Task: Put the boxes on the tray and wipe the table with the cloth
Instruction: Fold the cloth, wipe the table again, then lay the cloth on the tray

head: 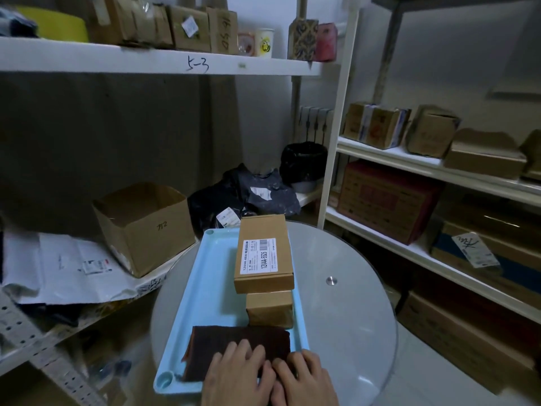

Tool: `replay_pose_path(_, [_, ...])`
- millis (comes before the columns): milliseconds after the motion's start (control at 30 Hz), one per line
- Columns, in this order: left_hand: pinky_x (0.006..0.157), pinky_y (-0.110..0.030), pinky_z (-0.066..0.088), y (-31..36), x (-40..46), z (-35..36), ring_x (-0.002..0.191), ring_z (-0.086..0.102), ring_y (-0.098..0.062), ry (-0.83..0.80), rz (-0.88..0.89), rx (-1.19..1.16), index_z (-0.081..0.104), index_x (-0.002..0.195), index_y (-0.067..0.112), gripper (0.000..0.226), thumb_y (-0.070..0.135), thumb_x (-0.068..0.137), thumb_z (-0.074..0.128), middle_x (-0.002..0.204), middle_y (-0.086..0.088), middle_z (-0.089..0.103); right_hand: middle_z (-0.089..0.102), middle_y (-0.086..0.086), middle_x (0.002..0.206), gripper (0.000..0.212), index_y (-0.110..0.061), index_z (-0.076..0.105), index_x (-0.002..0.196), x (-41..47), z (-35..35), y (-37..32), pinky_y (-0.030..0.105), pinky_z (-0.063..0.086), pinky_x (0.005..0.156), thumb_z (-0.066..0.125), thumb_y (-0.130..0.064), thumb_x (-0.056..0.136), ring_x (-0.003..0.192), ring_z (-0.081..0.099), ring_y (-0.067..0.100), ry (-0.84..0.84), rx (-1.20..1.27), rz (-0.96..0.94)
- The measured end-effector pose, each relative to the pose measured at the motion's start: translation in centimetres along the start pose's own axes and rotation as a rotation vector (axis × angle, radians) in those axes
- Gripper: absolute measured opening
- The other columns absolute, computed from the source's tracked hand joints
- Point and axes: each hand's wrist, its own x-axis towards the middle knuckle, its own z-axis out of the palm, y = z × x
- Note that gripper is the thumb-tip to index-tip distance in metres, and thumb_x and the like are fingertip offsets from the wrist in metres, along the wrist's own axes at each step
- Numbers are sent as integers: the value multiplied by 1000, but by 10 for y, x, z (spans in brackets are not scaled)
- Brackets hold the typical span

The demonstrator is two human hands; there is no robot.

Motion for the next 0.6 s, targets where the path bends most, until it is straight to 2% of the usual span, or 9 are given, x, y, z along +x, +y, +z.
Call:
replay_pose_path(167, [49, -34, 40, 1, 1, -1, 60, 54, -18, 6, -10, 5, 54, 62, 29, 18, 46, 68, 51, 63, 6, 47, 63, -8, 79, 28, -35, 67, 84, -2, 0, 4, 27, 46, 46, 57, -45, 59, 89, 46, 16, -5, -42, -23])
replay_pose_path(333, [57, -38, 45, -1, -2, -2, 69, 54, -19, -20, -16, -4, 52, 68, 28, 19, 44, 77, 52, 69, 7, 50, 62, -6, 91, 27, -32, 65, 98, -8, -3, 4, 32, 49, 57, 59, -40, 73, 97, 50, 19, -56, -55, -44])
replay_pose_path(467, [58, -40, 43, 1, -3, -3, 71, 54, -21, -30, -26, 1, 53, 69, 26, 19, 42, 79, 51, 70, 5, 51, 60, -7, 96, 26, -32, 62, 105, -10, -6, 5, 33, 51, 64, 56, -39, 81, 100, 49, 18, -129, -50, -35])
replay_pose_path(600, [61, -39, 42, -1, -4, -2, 74, 53, -22, -40, -25, 4, 55, 73, 26, 20, 43, 83, 49, 73, 4, 52, 58, -6, 97, 24, -32, 60, 106, -11, -8, 3, 35, 51, 65, 52, -38, 85, 100, 50, 20, -173, -53, -28])
